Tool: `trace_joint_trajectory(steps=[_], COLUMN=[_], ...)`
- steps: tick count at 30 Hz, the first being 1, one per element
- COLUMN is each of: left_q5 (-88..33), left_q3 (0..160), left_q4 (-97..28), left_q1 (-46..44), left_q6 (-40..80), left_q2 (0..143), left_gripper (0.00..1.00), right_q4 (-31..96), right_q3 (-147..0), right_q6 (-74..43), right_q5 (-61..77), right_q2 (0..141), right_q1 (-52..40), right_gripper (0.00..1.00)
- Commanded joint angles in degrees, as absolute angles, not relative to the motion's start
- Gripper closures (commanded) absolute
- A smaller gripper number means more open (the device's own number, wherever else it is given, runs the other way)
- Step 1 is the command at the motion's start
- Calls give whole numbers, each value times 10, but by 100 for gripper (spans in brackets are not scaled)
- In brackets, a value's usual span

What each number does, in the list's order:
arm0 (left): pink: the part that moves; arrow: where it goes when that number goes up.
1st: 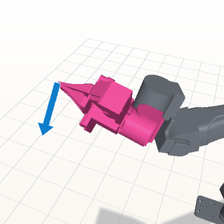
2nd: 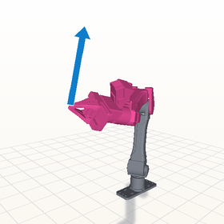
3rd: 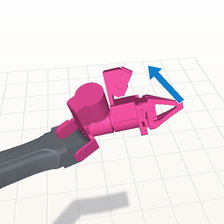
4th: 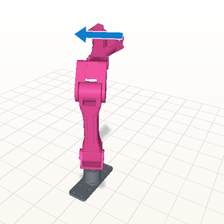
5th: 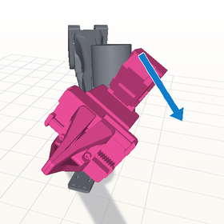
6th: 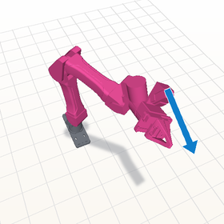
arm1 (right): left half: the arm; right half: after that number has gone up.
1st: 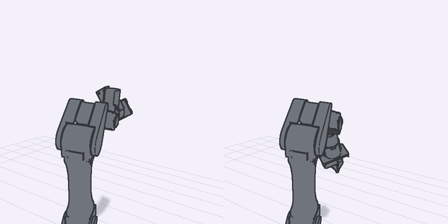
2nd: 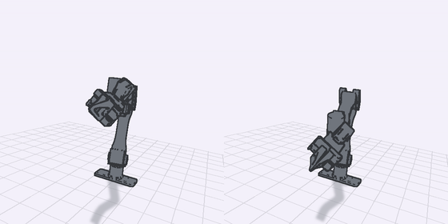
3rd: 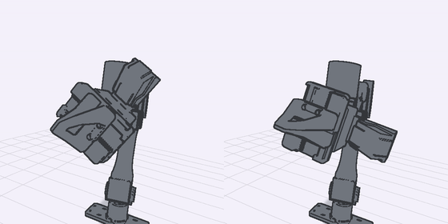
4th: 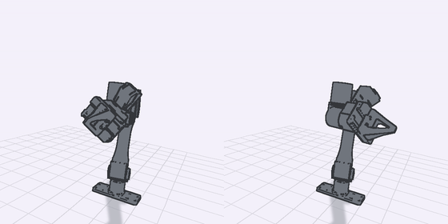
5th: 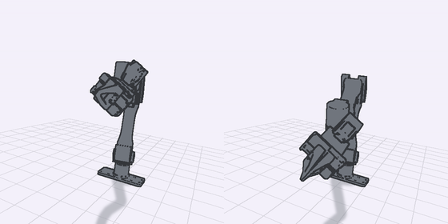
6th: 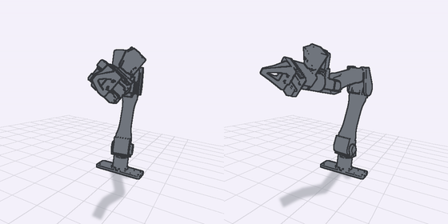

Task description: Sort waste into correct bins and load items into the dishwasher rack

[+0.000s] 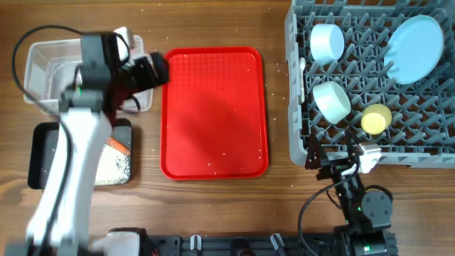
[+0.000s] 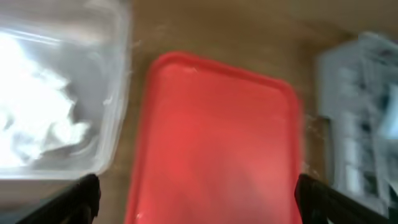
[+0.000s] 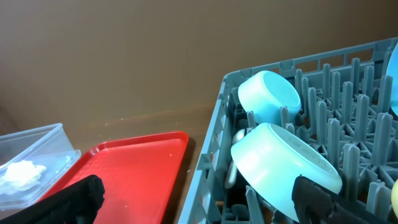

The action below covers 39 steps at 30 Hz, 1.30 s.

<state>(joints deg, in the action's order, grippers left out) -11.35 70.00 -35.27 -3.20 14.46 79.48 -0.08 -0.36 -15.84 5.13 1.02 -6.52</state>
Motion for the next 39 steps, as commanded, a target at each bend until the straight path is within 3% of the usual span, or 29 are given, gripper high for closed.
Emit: trace_joint_trajectory(steps=[1, 9, 16, 22, 39], left_q5=[-115, -120, -119, -119, -96], left_q3=[542, 251, 126, 43, 3], left_q4=[-253, -92, -76, -5, -36], left_q1=[-55, -17, 9, 29, 28], left_q6=[62, 64, 64, 64, 97], left_q2=[647, 345, 148, 66, 2], left_gripper=[0, 0, 0, 0, 0], right_q4=[-4, -4, -4, -4, -4], right_q3=[-3, -3, -3, -3, -3], right_q6=[-167, -167, -167, -166, -167], right_q5=[56, 56, 56, 56, 56], right_q2=[3, 3, 3, 3, 6], right_q1=[-62, -62, -62, -62, -62], right_gripper=[0, 0, 0, 0, 0])
